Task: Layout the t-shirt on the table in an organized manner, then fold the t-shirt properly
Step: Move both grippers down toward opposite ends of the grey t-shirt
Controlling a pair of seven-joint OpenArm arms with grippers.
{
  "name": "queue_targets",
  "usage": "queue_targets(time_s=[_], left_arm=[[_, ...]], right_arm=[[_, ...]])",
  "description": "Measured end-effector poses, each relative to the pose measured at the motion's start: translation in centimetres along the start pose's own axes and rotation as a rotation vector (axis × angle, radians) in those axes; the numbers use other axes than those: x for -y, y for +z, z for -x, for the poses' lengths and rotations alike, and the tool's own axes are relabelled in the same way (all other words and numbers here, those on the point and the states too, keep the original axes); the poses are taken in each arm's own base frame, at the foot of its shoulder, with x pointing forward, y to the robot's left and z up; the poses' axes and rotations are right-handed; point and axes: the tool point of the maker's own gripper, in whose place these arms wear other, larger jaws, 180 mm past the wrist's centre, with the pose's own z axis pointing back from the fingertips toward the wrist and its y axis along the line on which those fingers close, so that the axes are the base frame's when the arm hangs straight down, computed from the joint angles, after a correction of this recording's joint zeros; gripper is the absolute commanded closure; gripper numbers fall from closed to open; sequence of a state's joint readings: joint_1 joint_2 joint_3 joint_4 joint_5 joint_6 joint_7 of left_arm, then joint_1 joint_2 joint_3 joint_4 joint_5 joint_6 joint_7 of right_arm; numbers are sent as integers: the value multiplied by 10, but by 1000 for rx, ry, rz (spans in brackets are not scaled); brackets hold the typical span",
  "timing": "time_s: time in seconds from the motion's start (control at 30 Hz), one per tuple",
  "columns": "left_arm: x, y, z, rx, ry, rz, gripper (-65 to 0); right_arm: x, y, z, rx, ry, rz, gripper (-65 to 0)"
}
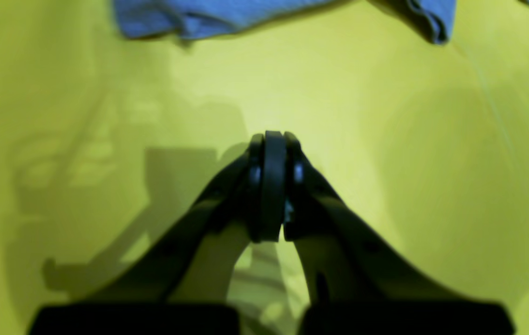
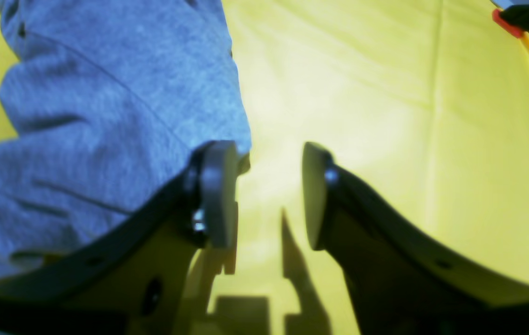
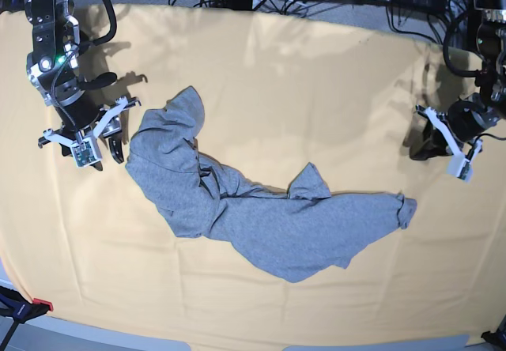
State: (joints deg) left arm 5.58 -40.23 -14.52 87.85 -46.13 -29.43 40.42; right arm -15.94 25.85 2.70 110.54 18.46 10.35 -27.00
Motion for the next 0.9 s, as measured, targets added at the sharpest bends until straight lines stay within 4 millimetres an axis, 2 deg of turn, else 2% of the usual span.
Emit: queue_targets(time_s=[0.17, 0.23, 0.3, 0.37, 0.47, 0.6, 0.7, 0.9], left_arm=[[8, -23, 3, -44, -20, 65, 0], [10, -31, 4, -62, -34, 84, 0], [9, -37, 7, -84, -41, 87, 0], [7, -41, 8, -93, -34, 88, 0], [4, -45, 6, -89, -24, 84, 0], [1, -46, 1, -80, -20, 80, 0], [1, -46, 1, -79, -19, 80, 0], [2, -47, 1, -78, -17, 81, 0]], right_arm=[[7, -17, 10, -40, -120, -12, -275], [15, -23, 14, -59, -173, 5, -312], [26, -27, 18, -74, -260, 35, -378], [33, -26, 15, -69, -323, 30, -428], [38, -22, 6, -18, -430, 8, -433], [19, -15, 10, -24, -532, -107, -433], [8, -14, 4, 8, -578, -180, -433], [-14, -14, 20, -35, -657, -310, -433]])
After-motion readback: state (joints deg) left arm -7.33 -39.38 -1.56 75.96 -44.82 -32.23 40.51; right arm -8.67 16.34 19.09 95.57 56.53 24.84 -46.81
